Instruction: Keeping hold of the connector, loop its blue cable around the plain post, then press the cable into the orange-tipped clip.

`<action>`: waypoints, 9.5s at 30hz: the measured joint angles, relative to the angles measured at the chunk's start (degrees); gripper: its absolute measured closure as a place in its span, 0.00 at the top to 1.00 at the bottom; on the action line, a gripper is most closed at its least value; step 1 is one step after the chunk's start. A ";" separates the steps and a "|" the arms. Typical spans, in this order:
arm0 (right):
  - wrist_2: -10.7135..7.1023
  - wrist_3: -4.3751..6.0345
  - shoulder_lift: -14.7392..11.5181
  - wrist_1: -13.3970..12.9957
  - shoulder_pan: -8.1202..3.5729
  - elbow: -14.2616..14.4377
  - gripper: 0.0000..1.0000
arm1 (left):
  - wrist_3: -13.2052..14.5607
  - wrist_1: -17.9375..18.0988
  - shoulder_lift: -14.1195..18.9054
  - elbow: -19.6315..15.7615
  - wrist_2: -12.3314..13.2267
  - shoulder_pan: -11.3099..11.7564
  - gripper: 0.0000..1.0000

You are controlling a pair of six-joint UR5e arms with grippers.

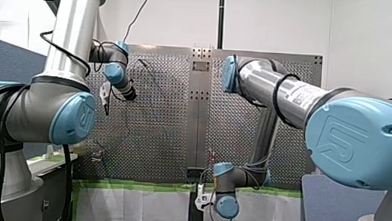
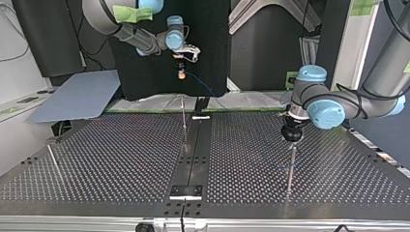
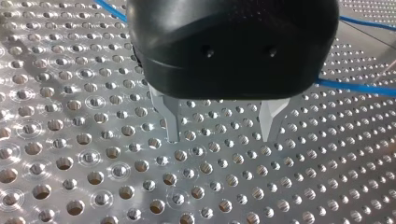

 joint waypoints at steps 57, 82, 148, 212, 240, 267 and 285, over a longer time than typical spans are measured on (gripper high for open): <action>-3.84 1.35 -31.22 -12.70 -8.22 26.64 0.00 | -1.16 -0.19 0.00 -0.01 -1.58 -0.73 0.83; -7.64 0.23 -27.33 -17.05 -8.95 26.69 0.00 | -5.39 1.41 0.01 -1.91 -1.50 0.07 0.88; -7.93 -0.21 -25.56 -17.98 -9.05 26.58 0.00 | -43.11 28.35 15.51 -18.79 6.55 6.43 0.98; -7.89 -1.45 -25.70 -14.86 -8.98 25.17 0.00 | -32.62 13.78 25.15 -3.15 -11.12 -4.07 0.98; -7.88 -1.66 -25.73 -14.45 -8.90 25.17 0.00 | -17.39 -1.42 20.80 3.33 -25.94 -9.67 0.98; -7.96 -1.68 -25.72 -14.17 -9.07 25.17 0.00 | -2.29 -16.56 20.49 3.33 -26.22 -12.95 0.98; -7.96 -1.68 -25.72 -14.17 -9.06 25.18 0.00 | 4.82 -26.44 20.42 3.66 -24.12 -13.39 0.98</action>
